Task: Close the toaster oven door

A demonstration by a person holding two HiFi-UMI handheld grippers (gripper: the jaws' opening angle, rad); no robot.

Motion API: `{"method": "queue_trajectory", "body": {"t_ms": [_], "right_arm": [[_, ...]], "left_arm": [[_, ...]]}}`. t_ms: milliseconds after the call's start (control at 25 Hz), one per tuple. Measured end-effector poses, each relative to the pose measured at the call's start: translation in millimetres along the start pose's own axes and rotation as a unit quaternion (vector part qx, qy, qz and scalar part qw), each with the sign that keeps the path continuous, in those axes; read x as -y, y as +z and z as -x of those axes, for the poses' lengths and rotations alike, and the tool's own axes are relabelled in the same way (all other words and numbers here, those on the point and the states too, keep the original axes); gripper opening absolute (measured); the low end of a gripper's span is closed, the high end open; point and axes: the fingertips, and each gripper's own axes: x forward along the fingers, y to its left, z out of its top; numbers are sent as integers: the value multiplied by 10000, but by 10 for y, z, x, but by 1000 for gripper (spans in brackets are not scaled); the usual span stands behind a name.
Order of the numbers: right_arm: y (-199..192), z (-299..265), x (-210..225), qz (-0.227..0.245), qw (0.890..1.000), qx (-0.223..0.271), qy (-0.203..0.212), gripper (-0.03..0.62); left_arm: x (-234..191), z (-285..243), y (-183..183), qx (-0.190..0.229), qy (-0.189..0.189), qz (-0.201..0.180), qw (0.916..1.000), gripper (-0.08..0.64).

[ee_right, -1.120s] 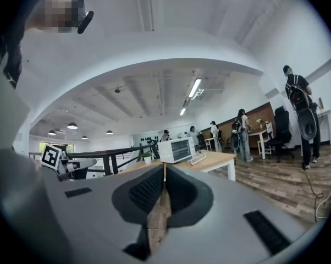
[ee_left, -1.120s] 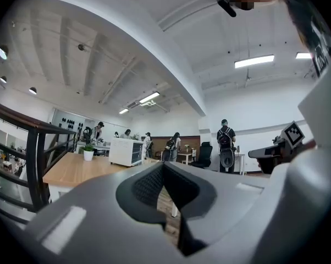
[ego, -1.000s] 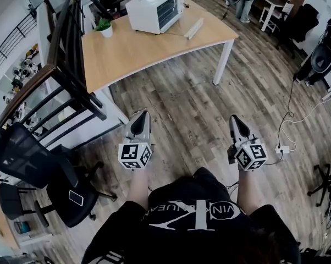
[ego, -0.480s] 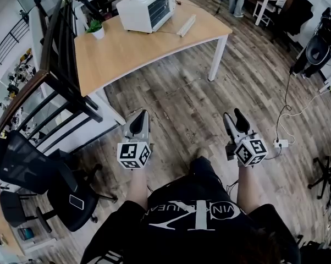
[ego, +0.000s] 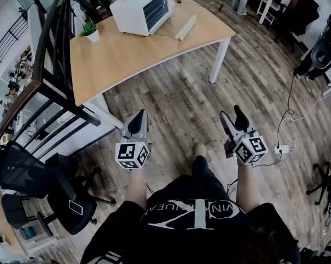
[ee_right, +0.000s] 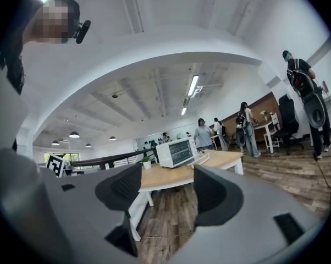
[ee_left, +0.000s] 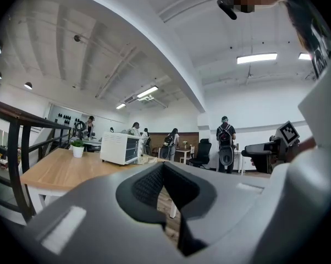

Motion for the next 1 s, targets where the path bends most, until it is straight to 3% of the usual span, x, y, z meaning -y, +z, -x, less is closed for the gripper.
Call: {"method": "queue_trajectory", "body": {"t_ms": [1000], "right_arm": [[377,-1416,1836,-29,9988,-222,432,270]], "left_arm": [[139,-2144,13,-29,403,74,9992,12]]}}
